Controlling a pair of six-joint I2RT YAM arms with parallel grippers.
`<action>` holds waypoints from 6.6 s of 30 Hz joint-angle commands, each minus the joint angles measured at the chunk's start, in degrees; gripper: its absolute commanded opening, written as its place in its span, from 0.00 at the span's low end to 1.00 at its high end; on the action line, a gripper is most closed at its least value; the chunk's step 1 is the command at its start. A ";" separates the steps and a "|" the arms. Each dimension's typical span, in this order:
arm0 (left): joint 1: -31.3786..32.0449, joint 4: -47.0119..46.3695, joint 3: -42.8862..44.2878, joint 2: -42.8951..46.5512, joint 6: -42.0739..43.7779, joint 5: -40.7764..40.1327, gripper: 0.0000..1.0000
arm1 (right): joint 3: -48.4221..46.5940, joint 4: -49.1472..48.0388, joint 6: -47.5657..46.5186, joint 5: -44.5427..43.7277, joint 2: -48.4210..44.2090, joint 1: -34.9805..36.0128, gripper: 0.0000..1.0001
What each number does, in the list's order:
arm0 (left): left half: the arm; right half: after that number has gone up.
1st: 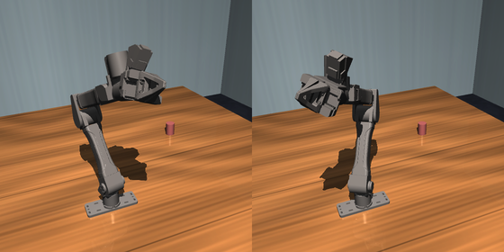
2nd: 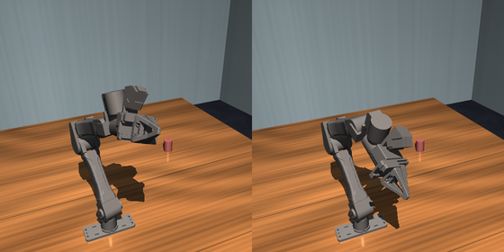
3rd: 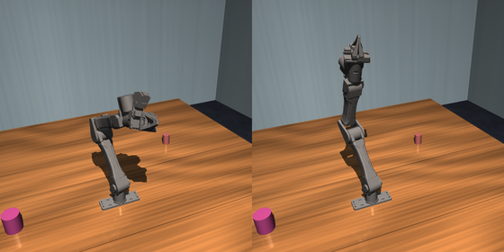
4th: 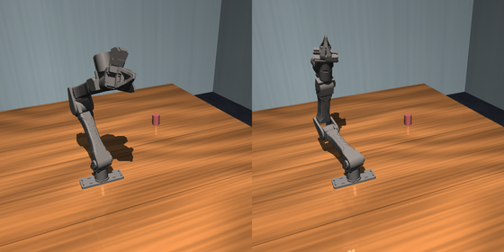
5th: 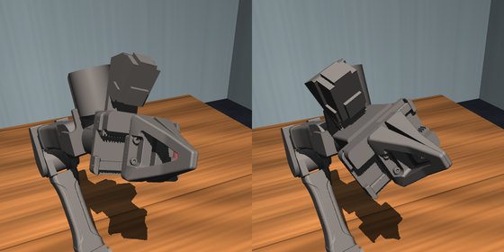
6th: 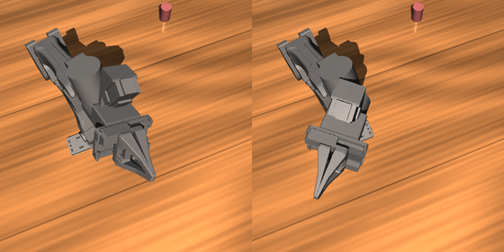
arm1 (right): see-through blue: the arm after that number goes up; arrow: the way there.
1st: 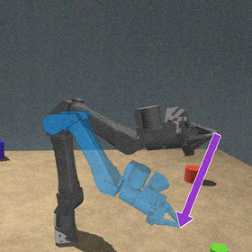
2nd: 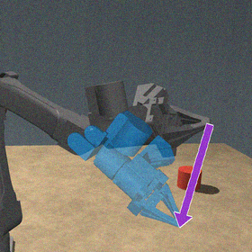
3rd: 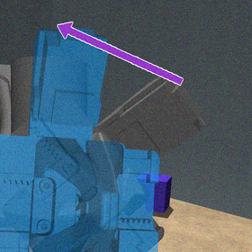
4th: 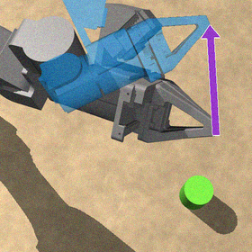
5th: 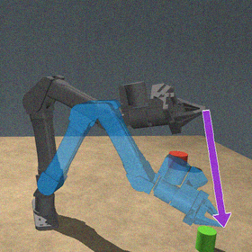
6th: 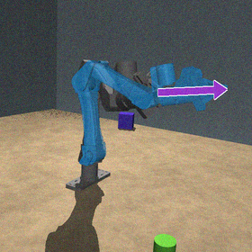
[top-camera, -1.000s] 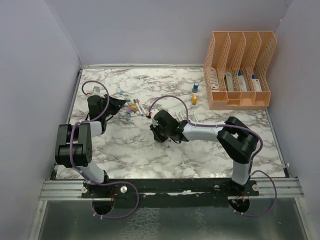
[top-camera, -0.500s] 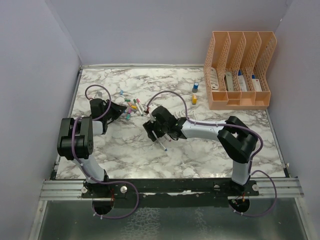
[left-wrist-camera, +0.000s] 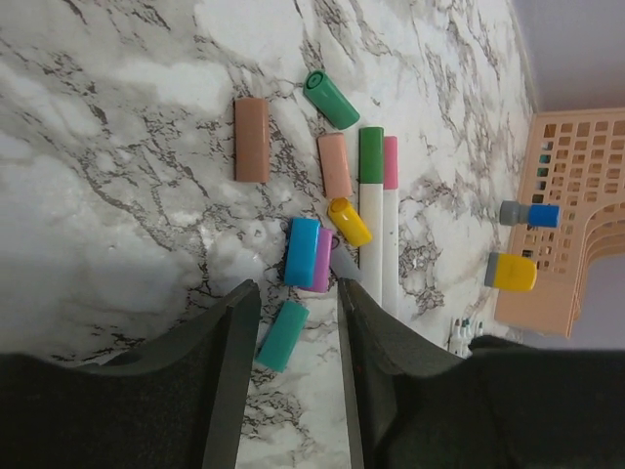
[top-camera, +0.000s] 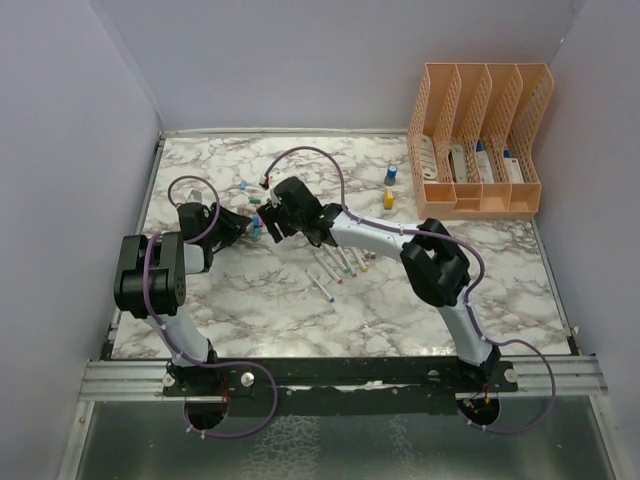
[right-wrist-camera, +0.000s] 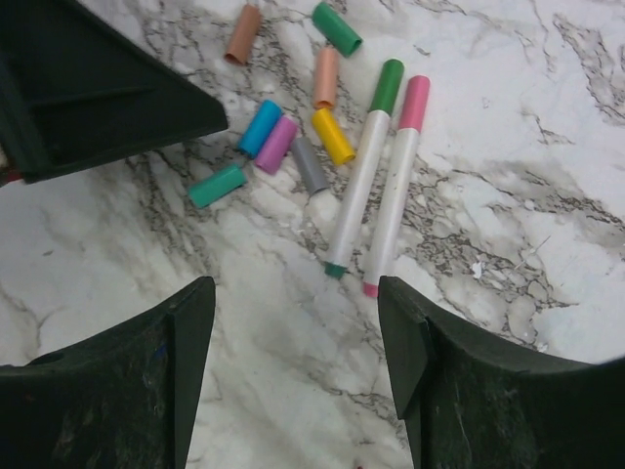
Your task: Open the pen caps
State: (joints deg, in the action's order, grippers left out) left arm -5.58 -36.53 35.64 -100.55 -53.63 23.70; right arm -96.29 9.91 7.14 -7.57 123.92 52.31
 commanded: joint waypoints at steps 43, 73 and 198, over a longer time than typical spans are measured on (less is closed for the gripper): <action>-1.79 -0.58 -7.46 24.40 -1.92 -0.57 0.99 | -17.60 7.75 -4.07 1.93 17.20 -6.08 0.45; 7.30 -0.90 0.32 16.14 -2.57 0.73 0.93 | 5.89 -6.75 0.03 0.66 -3.11 -9.73 0.01; 10.95 -2.88 18.43 -2.44 -2.67 -2.73 0.00 | 32.40 -1.06 4.58 9.54 -24.44 -8.55 0.01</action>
State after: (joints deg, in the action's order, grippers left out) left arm 4.84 -39.18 55.66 -103.31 -57.65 21.85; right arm -65.43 7.88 11.33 4.12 102.83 43.55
